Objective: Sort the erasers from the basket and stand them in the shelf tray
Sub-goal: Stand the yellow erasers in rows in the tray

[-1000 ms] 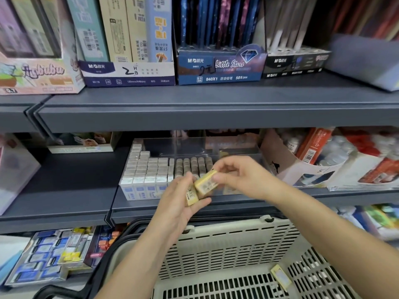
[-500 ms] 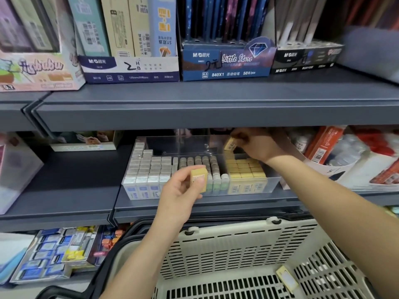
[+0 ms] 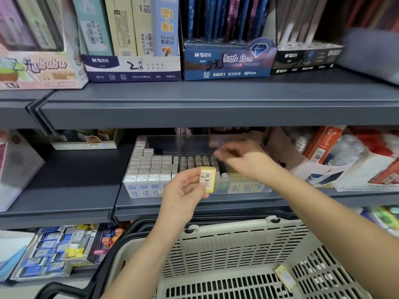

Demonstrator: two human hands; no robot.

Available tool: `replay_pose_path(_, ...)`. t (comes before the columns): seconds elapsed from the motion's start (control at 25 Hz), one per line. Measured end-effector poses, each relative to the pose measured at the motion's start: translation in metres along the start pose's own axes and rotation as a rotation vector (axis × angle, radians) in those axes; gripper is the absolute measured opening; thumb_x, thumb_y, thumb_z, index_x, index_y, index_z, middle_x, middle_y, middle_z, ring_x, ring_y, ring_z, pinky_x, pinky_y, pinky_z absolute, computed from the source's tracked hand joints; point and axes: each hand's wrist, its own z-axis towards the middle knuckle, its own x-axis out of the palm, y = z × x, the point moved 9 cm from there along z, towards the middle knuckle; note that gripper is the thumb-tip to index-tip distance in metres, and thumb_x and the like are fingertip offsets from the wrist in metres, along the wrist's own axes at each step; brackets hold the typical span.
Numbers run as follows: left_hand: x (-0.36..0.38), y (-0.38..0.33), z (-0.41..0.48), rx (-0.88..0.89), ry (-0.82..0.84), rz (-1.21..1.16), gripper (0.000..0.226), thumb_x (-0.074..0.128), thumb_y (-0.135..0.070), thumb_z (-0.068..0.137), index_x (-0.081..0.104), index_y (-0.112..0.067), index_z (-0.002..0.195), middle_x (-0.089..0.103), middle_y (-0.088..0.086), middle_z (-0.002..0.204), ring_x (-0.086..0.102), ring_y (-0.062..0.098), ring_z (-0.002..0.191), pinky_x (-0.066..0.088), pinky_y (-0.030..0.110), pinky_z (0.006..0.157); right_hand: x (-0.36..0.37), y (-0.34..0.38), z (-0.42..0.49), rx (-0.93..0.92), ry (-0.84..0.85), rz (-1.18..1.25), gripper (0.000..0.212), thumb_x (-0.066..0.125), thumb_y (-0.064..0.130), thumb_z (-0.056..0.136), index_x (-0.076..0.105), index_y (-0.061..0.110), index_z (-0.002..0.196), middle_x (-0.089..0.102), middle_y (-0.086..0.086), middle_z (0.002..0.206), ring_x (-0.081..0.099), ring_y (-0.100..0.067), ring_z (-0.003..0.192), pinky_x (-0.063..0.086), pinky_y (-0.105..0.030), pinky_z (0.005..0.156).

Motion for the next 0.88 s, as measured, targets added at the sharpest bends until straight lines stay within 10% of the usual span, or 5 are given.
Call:
replay_pose_path(0.24, 0.005, -0.004, -0.006, 0.120, 0.050, 0.259, 0.022, 0.063, -0.012, 0.086, 0.065, -0.032, 0.095, 0.069, -0.013, 0.094, 0.064, 0.003, 0.090, 0.052, 0.018, 0.075, 0.008, 0.020, -0.043, -0.058, 0.150, 0.218, 0.011, 0.063, 0.018, 0.086, 0.068, 0.024, 0.093, 0.070, 0.002, 0.086, 0.067, -0.018, 0.080, 0.055, -0.032, 0.079)
replay_pose_path(0.36, -0.009, -0.028, -0.011, 0.402, -0.135, 0.711, 0.014, 0.061, -0.020, 0.087, 0.062, -0.032, 0.094, 0.056, -0.026, 0.095, 0.049, -0.001, 0.099, 0.037, 0.014, 0.088, -0.021, -0.010, -0.026, 0.047, -0.005, 0.171, 0.014, 0.065, 0.020, 0.085, 0.063, 0.034, 0.089, 0.066, 0.012, 0.089, 0.064, -0.013, 0.088, 0.049, -0.019, 0.083)
replay_pose_path(0.6, -0.008, -0.015, -0.007, 0.414, -0.130, 0.976, 0.024, 0.061, -0.028, 0.087, 0.062, -0.022, 0.111, 0.059, -0.010, 0.112, 0.045, 0.010, 0.112, 0.026, 0.028, 0.102, -0.053, -0.047, 0.026, 0.052, -0.287, -0.024, 0.021, 0.059, 0.016, 0.090, 0.064, 0.012, 0.110, 0.063, -0.005, 0.115, 0.054, -0.010, 0.101, 0.031, -0.005, 0.081)
replay_pose_path(0.88, -0.011, -0.014, -0.005, 0.423, -0.140, 0.944, 0.027, 0.051, -0.036, 0.086, 0.063, -0.024, 0.107, 0.059, -0.013, 0.109, 0.043, 0.003, 0.109, 0.020, 0.021, 0.099, -0.003, -0.077, 0.063, 0.159, -0.018, -0.248, 0.030, 0.041, 0.016, 0.097, 0.062, 0.023, 0.117, 0.058, -0.002, 0.127, 0.053, -0.020, 0.111, 0.033, -0.017, 0.088)
